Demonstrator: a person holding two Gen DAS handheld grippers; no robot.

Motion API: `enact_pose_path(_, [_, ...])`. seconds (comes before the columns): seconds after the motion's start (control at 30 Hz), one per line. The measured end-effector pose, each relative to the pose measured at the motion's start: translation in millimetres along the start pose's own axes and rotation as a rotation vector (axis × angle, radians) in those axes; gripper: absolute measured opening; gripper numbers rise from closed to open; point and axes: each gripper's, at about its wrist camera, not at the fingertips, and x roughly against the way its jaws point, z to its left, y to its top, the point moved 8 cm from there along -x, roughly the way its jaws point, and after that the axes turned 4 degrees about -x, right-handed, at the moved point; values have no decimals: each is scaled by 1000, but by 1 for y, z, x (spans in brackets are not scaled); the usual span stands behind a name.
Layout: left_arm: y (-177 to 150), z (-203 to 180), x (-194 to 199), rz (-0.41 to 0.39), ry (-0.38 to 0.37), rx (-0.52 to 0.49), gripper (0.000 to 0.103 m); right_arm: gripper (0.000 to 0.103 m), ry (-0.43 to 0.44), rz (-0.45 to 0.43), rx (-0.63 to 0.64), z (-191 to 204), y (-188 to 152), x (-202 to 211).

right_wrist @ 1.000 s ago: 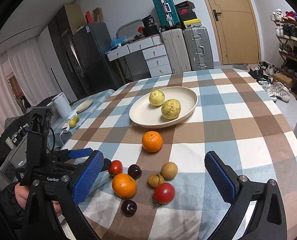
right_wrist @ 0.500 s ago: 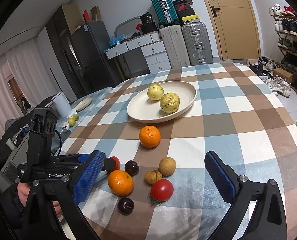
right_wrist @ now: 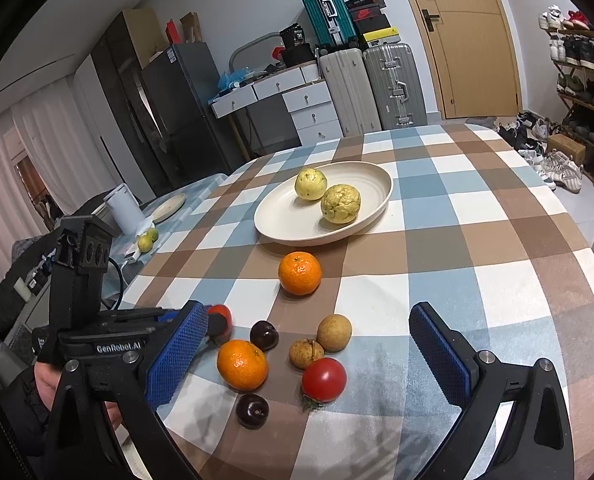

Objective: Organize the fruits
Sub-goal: 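Grasp a red tomato with the left tool while the right tool grasps another tomato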

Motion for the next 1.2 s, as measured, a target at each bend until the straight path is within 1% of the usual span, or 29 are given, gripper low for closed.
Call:
enact_pose_path(0.23, [13, 6, 25, -61, -5, 11, 27, 103, -1, 26, 5, -1, -7, -3])
enact_pose_path(0.3, [15, 5, 30, -72, -8, 8, 27, 103, 17, 40, 1, -2, -12, -3])
enact_pose_path(0.5, [13, 3, 33, -76, -27, 10, 27, 103, 3, 92, 0, -9, -30, -7])
enact_pose_path(0.67, [11, 3, 33, -75, -31, 12, 27, 101, -8, 116, -3, -12, -38, -12])
enact_pose_path(0.73, [11, 3, 33, -76, -31, 14, 27, 90, -1, 129, 6, -9, -41, -16])
enact_pose_path(0.8, [10, 3, 33, -76, -32, 14, 27, 84, -1, 150, 13, -8, -45, -20])
enact_pose_path(0.9, [9, 4, 33, -79, -31, 14, 27, 69, -1, 175, 23, -6, -50, -26])
enact_pose_path(0.97, [9, 5, 33, -79, -31, 16, 27, 64, -21, 183, 43, -5, -53, -29])
enact_pose_path(1.07, [9, 6, 34, -78, -34, 25, 27, 46, -45, 193, 66, -4, -55, -33])
enact_pose_path(1.13, [9, 6, 36, -82, -31, 25, 27, 30, -48, 195, 72, -5, -56, -34])
enact_pose_path(1.2, [11, 6, 36, -83, -31, 24, 27, 30, -40, 195, 64, -6, -57, -33])
